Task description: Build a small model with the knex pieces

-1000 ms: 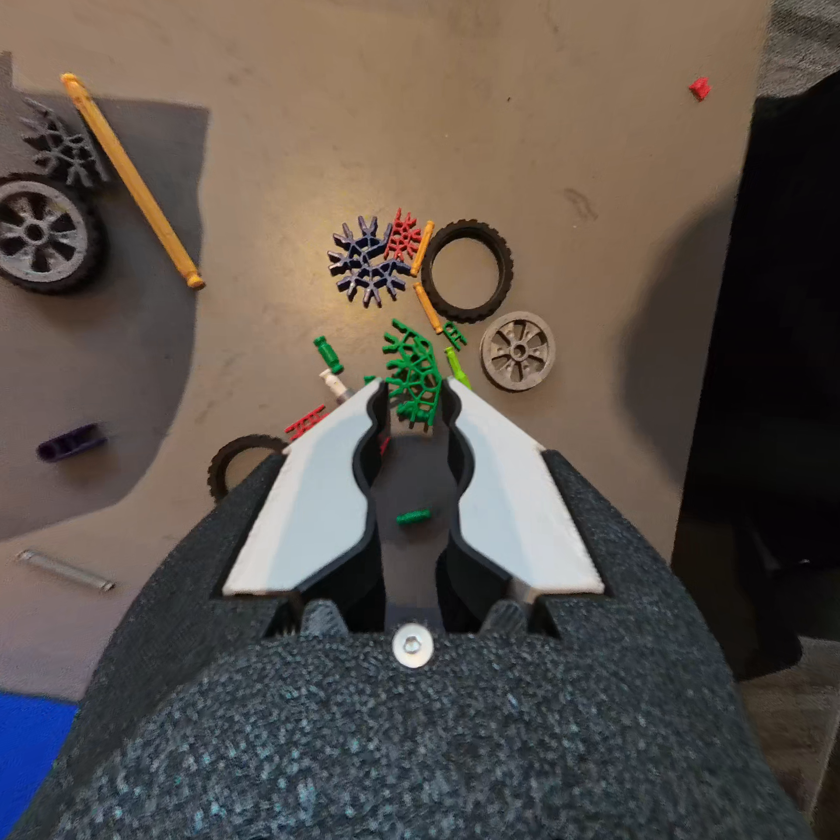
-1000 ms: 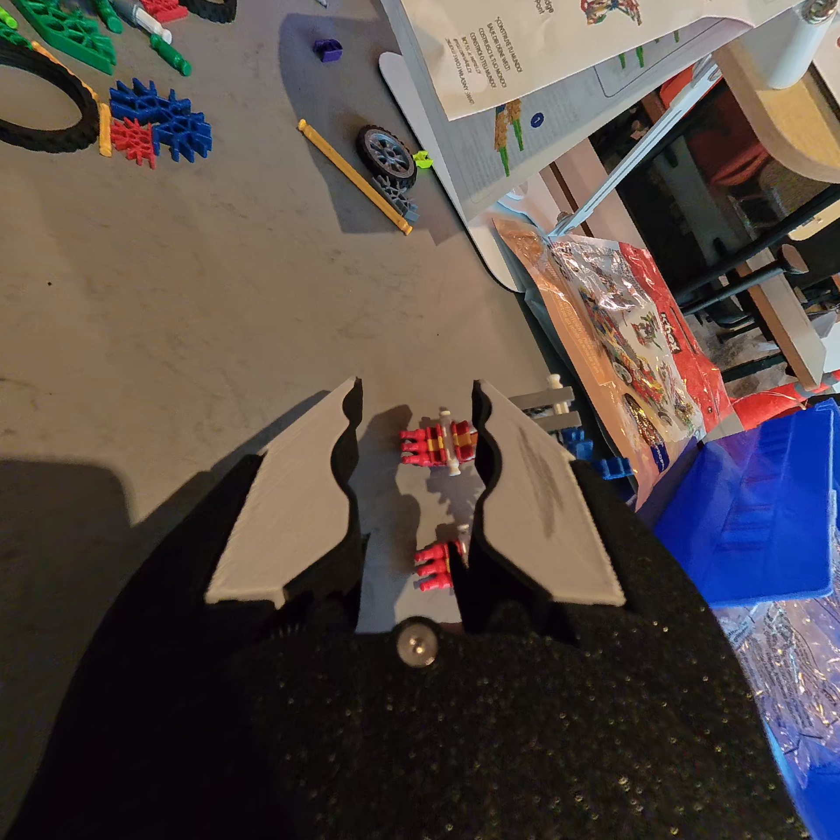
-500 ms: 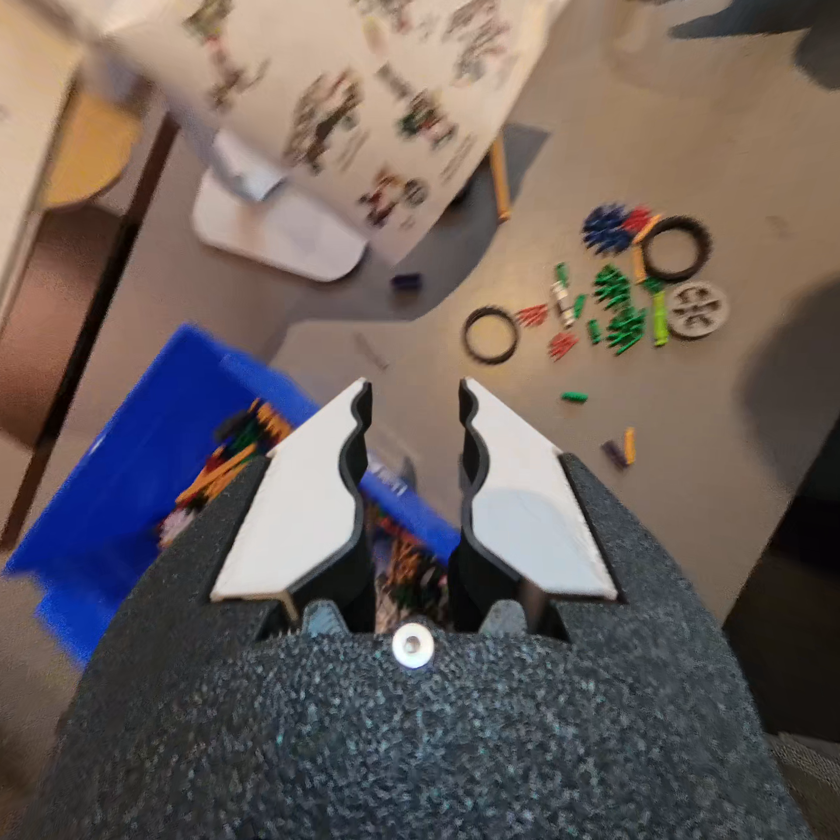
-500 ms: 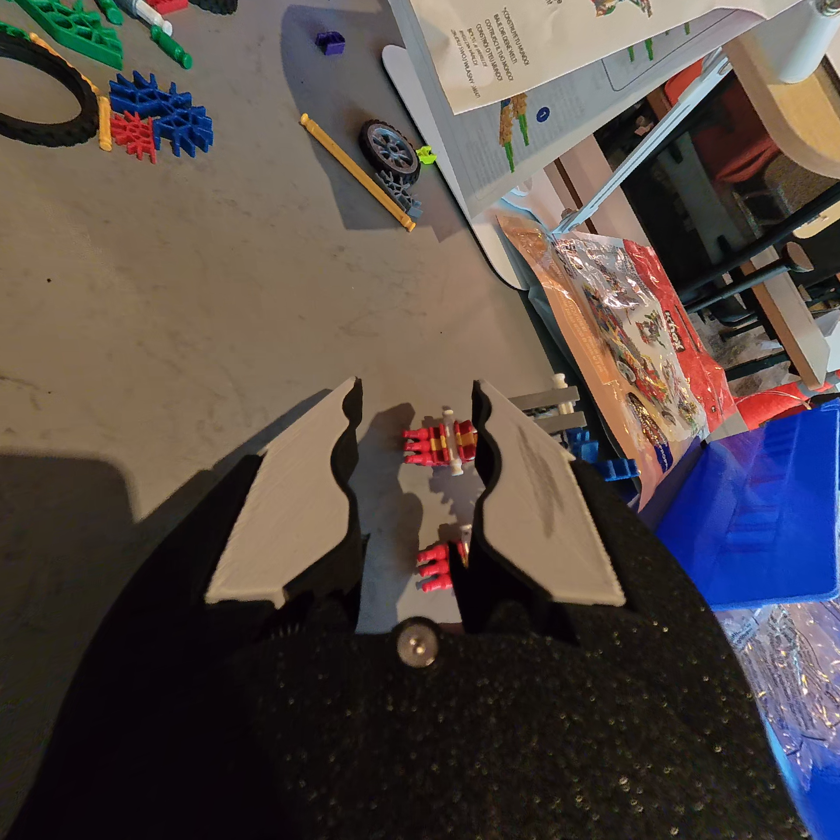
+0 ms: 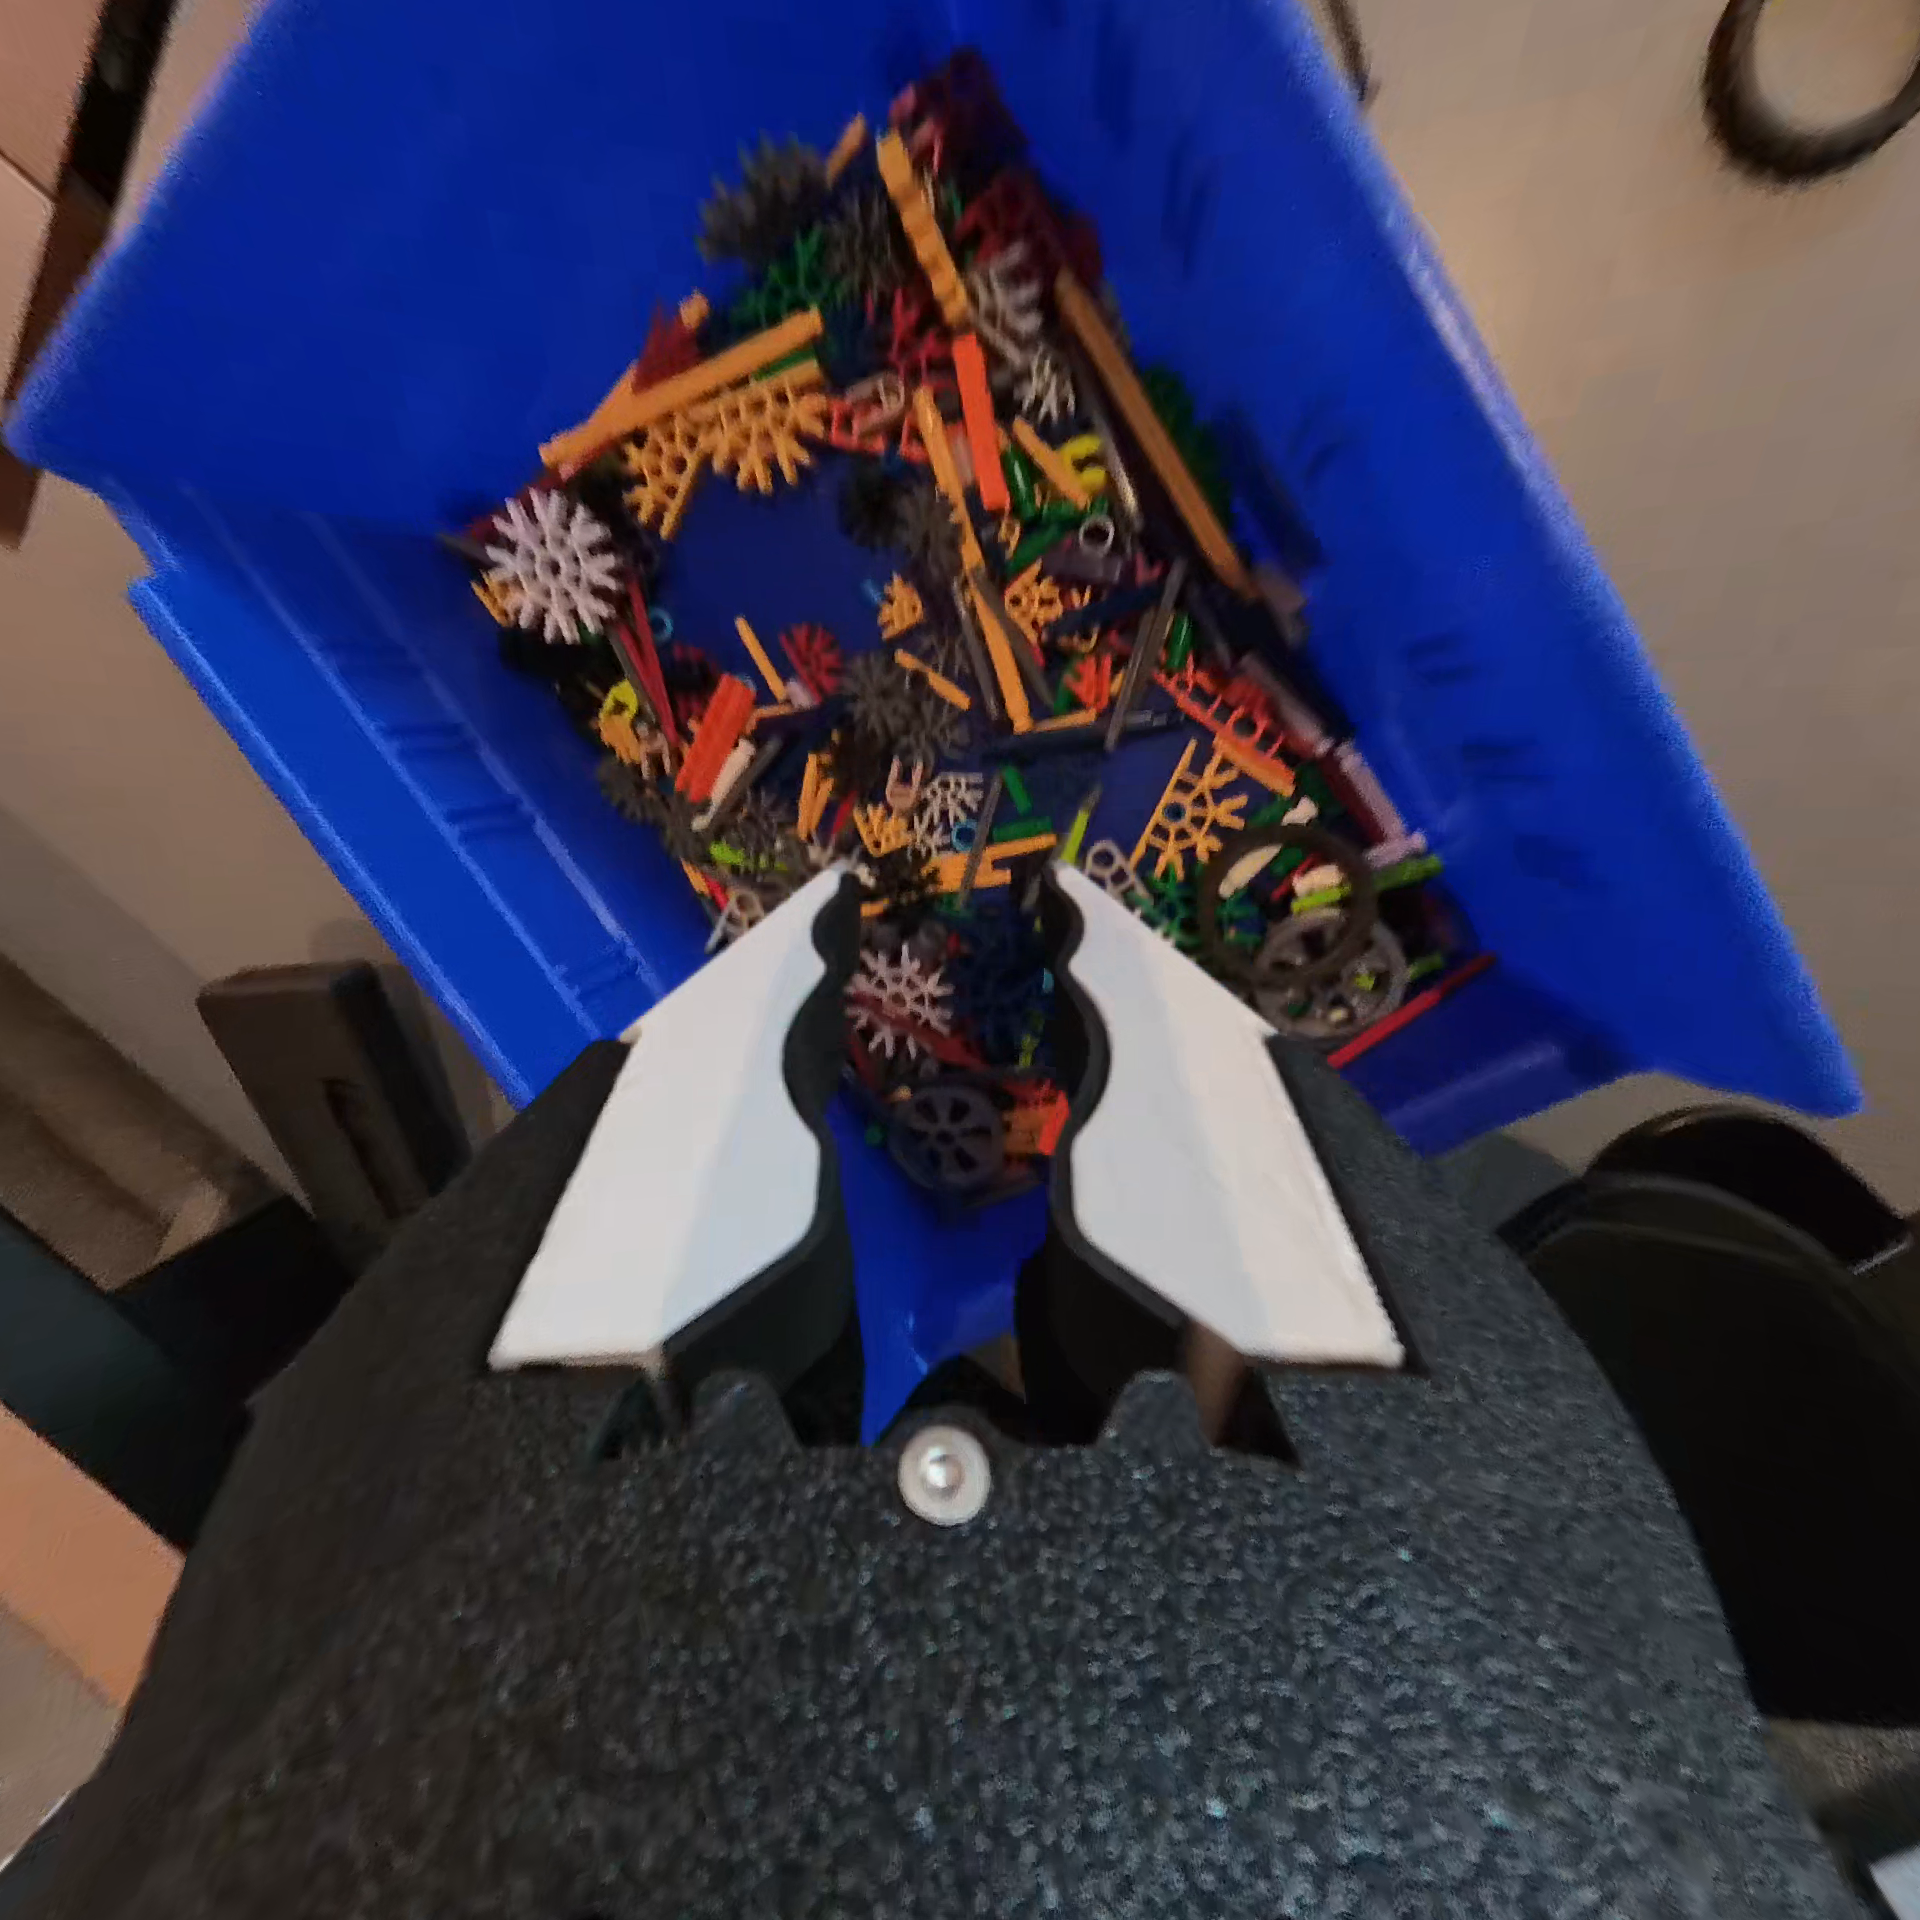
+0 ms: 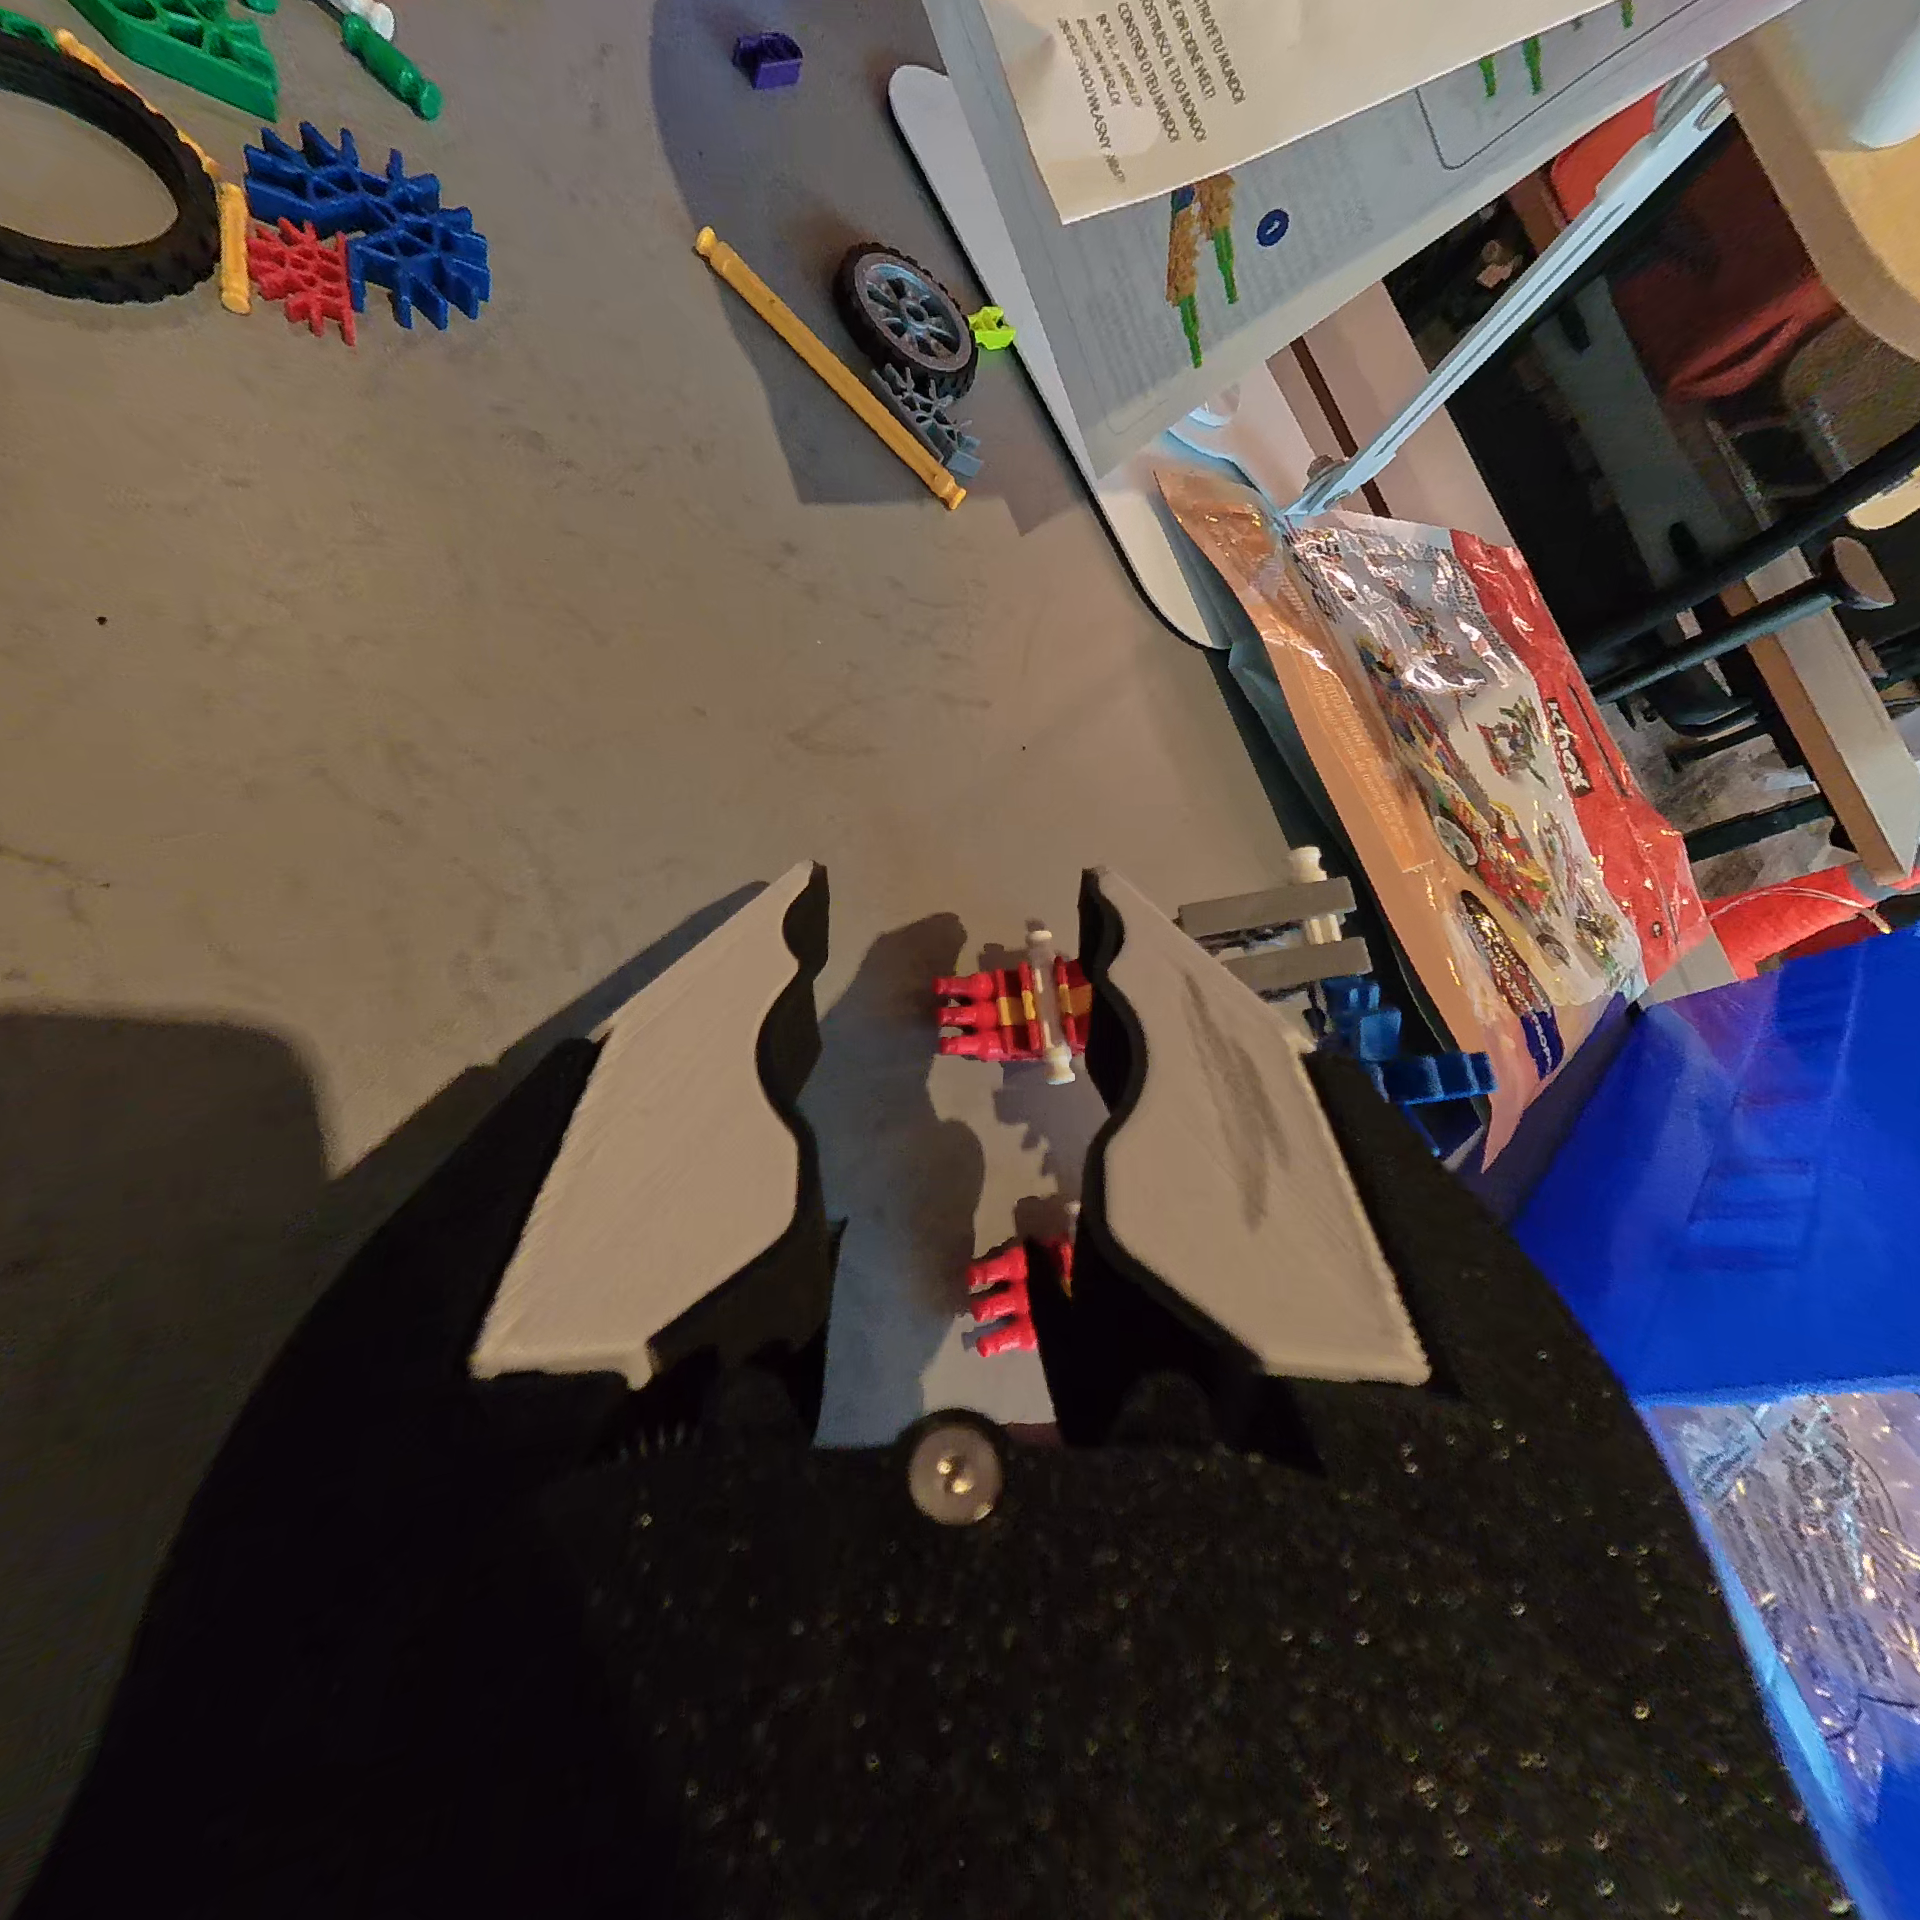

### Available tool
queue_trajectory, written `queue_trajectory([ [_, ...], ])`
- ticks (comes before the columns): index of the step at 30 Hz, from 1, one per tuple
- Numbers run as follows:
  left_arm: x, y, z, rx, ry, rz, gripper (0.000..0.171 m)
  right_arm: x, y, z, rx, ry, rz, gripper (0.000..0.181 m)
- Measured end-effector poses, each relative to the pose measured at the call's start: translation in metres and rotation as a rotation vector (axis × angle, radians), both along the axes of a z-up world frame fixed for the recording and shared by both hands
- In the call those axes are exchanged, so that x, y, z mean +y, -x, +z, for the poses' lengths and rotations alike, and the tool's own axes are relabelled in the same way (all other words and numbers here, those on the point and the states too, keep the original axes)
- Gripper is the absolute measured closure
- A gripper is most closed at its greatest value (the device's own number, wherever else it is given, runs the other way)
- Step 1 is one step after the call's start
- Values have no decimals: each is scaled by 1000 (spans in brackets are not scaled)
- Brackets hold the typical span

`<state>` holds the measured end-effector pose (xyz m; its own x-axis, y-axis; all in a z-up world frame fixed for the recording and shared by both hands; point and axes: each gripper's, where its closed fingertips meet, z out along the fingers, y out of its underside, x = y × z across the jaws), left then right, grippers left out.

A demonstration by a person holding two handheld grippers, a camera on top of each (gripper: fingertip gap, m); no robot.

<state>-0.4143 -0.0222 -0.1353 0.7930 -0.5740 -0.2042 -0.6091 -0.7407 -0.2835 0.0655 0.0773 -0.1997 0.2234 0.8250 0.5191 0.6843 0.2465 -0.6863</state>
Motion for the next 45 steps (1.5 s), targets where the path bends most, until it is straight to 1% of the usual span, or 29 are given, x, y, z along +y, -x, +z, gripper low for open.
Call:
queue_trajectory([
  [3, -14, 4, -10, 25, 79, -21, 137, 0, 0, -2, -5, 6, -2, 133],
  [9, -20, 13, -29, 64, 145, -39, 138, 1, 0, -7, -13, 21, -3, 133],
  [13, -10, 11, -42, 58, 140, -54, 142, 2, 0, -9, -17, 29, -6, 133],
  [17, 2, 12, -52, 67, 131, -56, 140, 3, 0, -9, -14, 33, -8, 133],
  [22, 23, 8, -57, 67, 92, -68, 136, 3, 0, -9, -12, 33, -9, 134],
  [26, 40, -6, -55, 13, 40, -106, 135, 4, 0, -8, -3, 34, -10, 133],
  [30, 51, -19, -61, -18, 41, -138, 134, 5, 0, -7, 9, 35, -14, 133],
  [32, 56, -22, -66, -30, 42, -144, 133, 6, -1, -6, 15, 36, -16, 134],
  [36, 61, -26, -77, -53, 54, -156, 138, 7, -1, -5, 26, 40, -20, 134],
  [38, 66, -26, -77, -76, 43, -126, 136, 8, -1, -5, 30, 41, -23, 134],
  [39, 68, -19, -77, -42, 31, -111, 146, 8, -1, -5, 30, 41, -23, 134],
  [41, 69, 6, -83, 122, 37, -110, 153, 8, -2, -5, 29, 40, -23, 134],
  [42, 71, 9, -82, 129, 27, -99, 156, 8, -2, -5, 28, 40, -24, 134],
  [45, 75, 22, -77, 163, 5, -62, 153, 8, -1, -5, 28, 38, -23, 134],
])
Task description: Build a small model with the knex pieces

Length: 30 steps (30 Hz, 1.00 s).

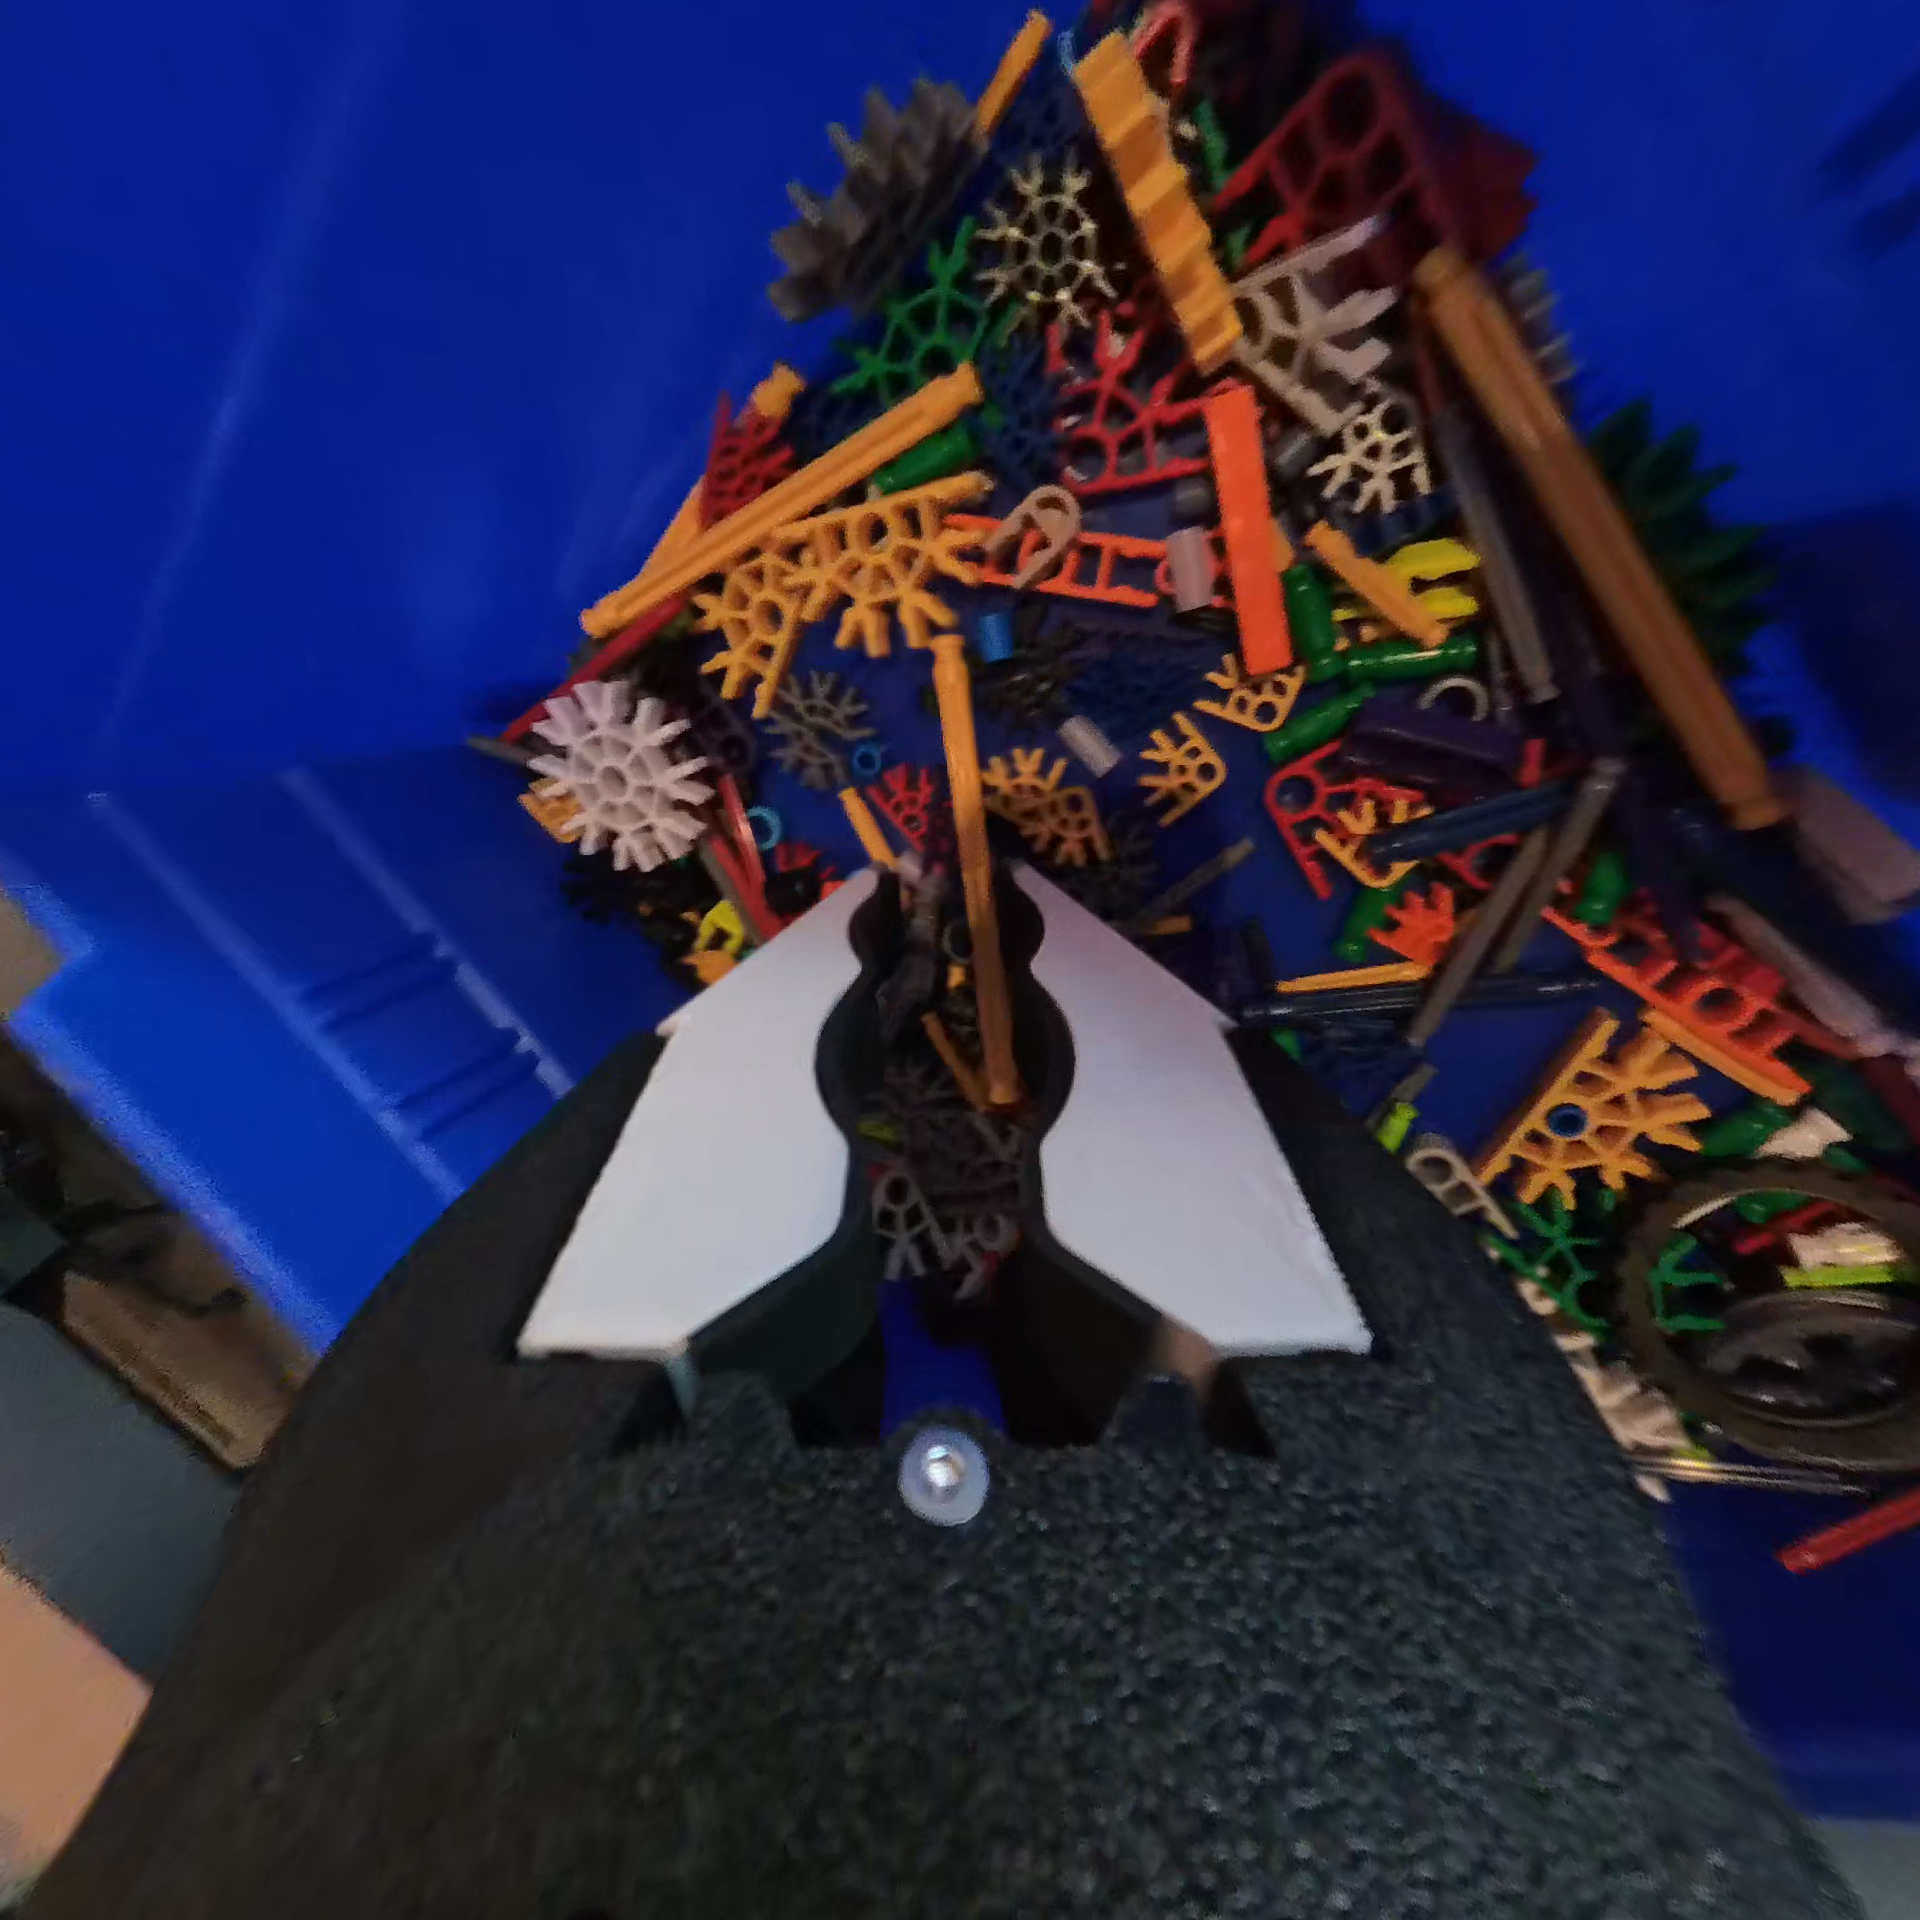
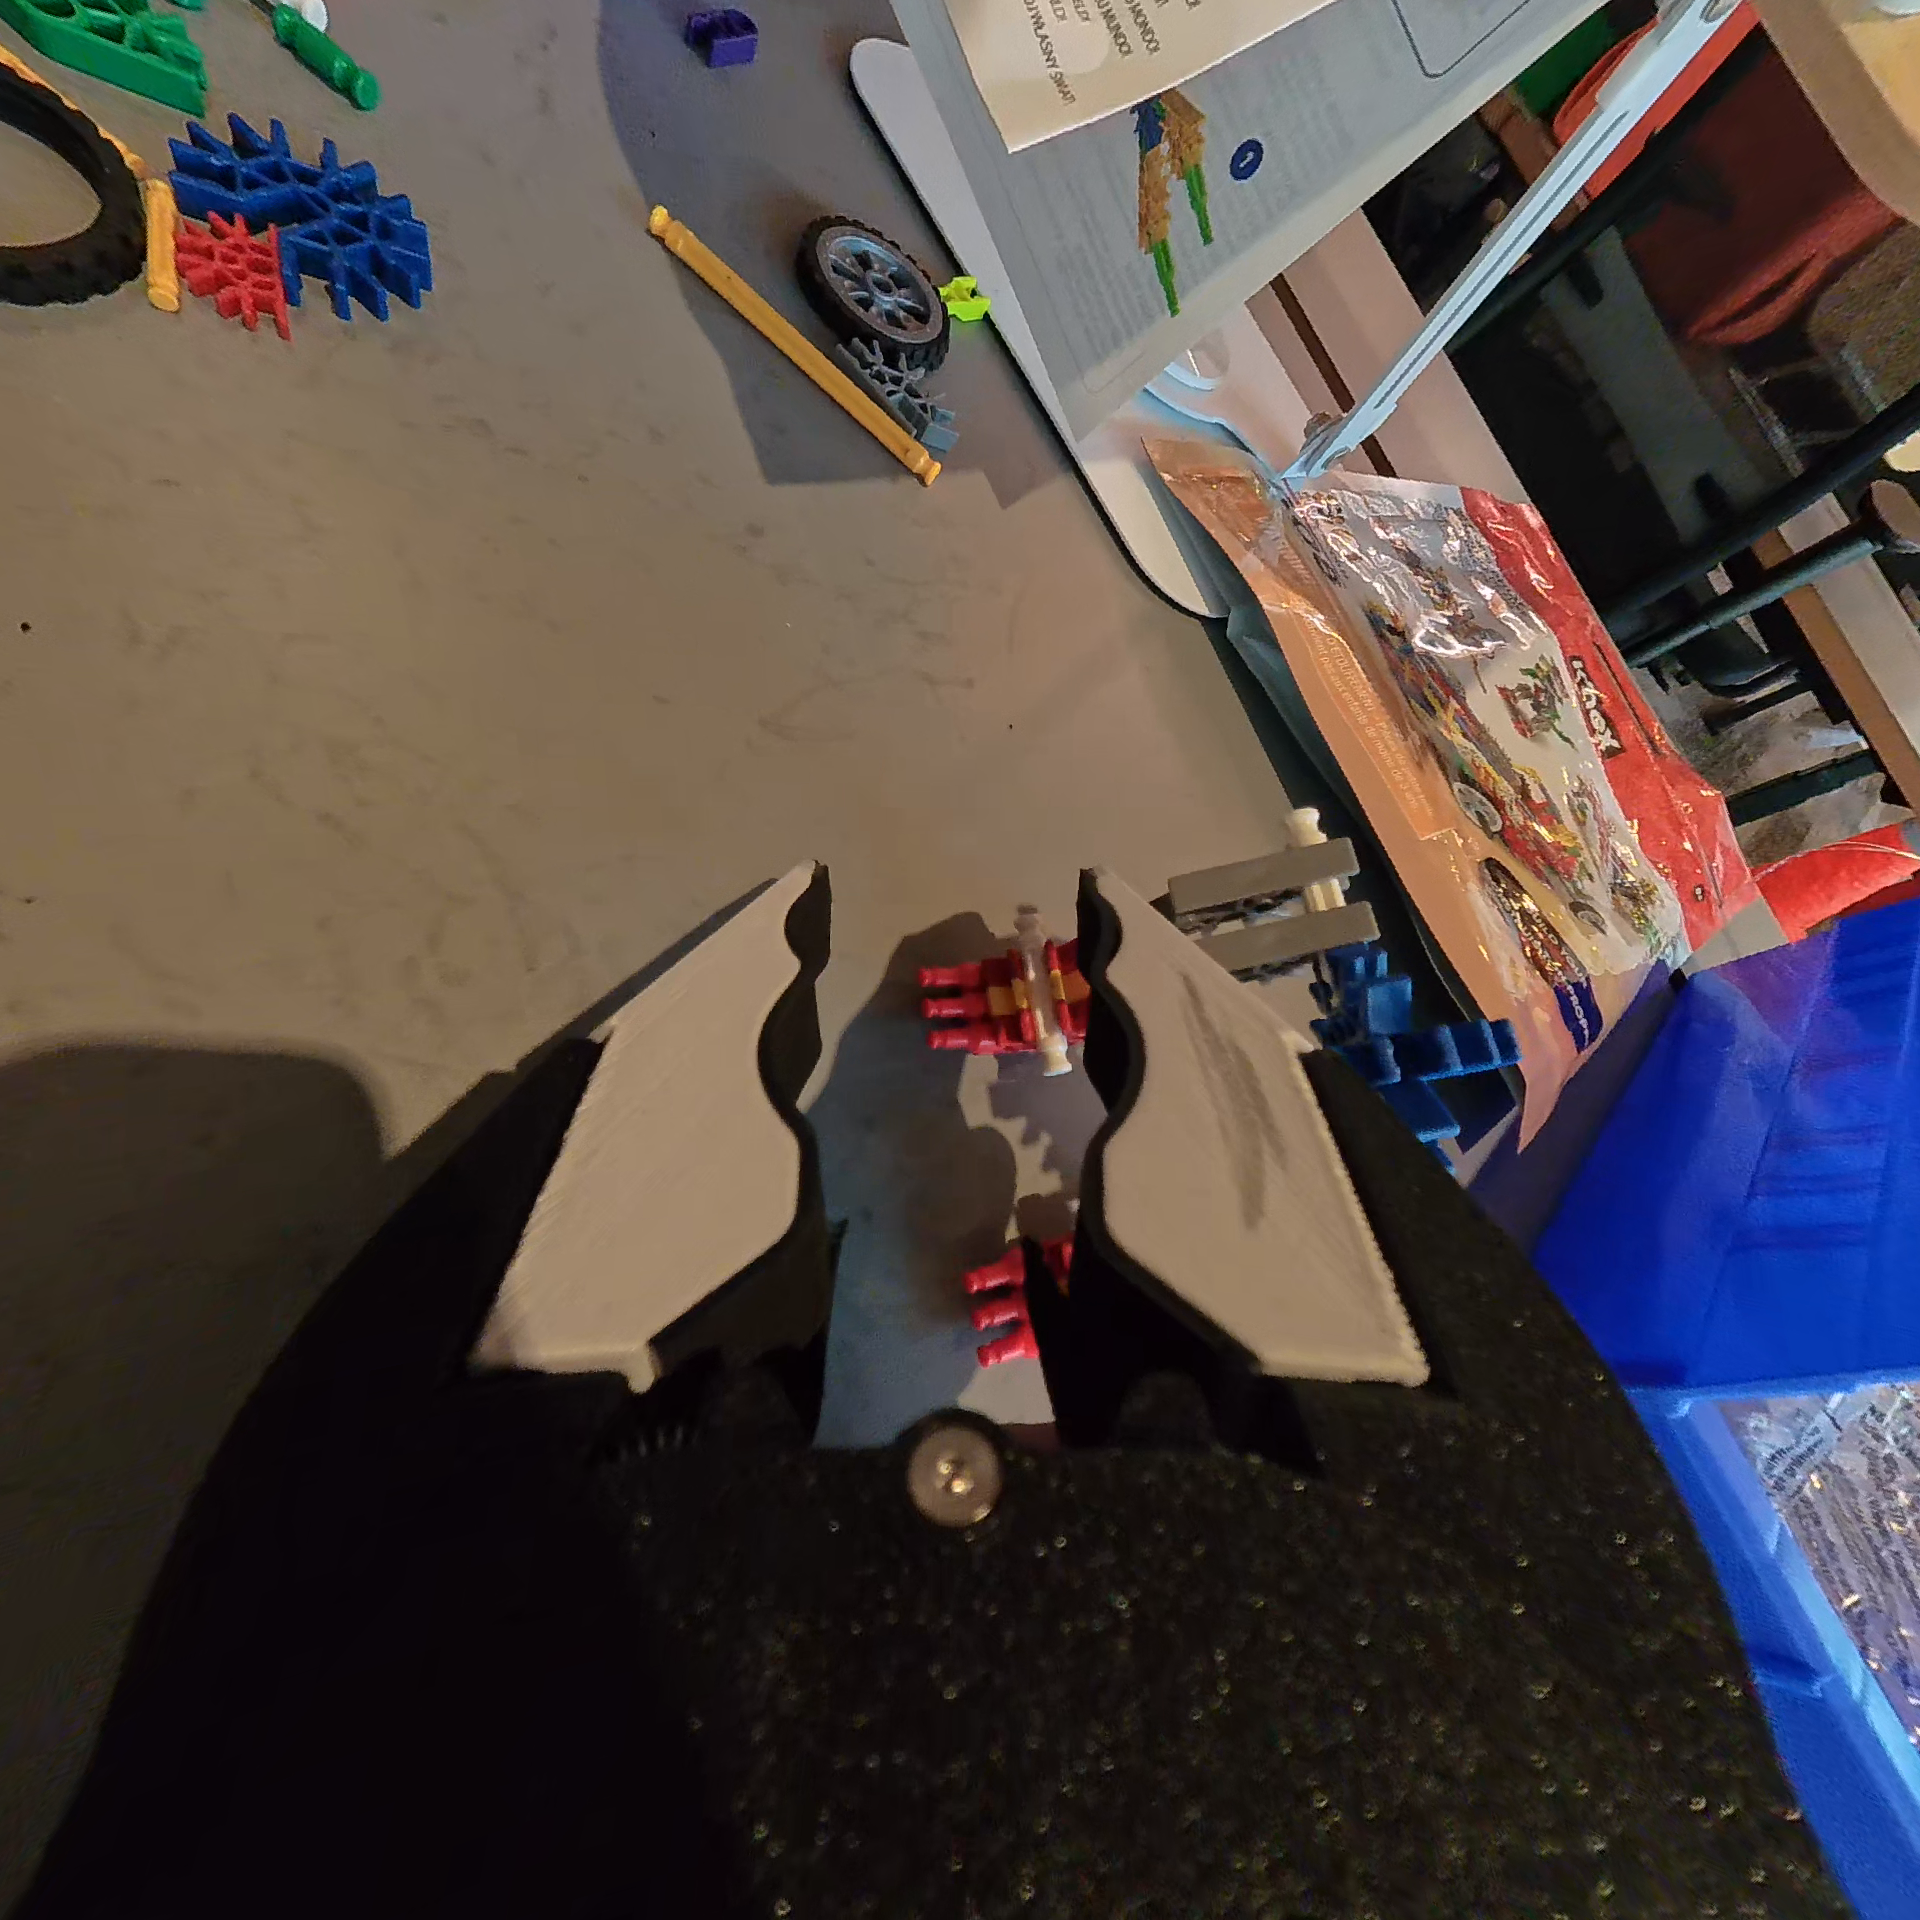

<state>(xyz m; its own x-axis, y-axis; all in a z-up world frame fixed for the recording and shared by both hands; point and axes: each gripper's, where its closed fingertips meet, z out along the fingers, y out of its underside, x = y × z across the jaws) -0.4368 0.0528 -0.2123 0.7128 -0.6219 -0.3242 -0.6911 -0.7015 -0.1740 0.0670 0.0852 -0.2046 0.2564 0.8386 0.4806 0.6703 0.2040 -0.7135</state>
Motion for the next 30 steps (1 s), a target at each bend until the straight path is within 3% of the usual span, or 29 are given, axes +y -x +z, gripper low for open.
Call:
queue_trajectory([
  [4, 17, -10, 20, -71, -112, -6, 148, 0, 0, 0, -1, 0, 0, 134],
  [6, 27, -28, 29, -114, -175, -86, 148, 0, 0, 0, 0, 1, 0, 134],
  [11, 55, -49, 27, -87, -247, -183, 145, 0, 0, 0, 2, 1, -2, 134],
  [15, 61, -50, 9, -56, -184, -202, 144, 0, -1, 0, 1, 1, -2, 134],
  [23, 58, -51, -1, -287, -80, -32, 149, 0, -1, -1, -4, 1, -1, 134],
  [26, 40, -29, -14, -208, 26, 33, 158, 0, -1, -1, -8, 2, -2, 134],
  [28, 32, -30, -12, -255, 71, 71, 161, 0, -1, -2, -11, 1, -1, 134],
  [30, 30, -22, -10, -189, 73, 58, 162, -1, 0, -2, -13, 1, 0, 134],
])
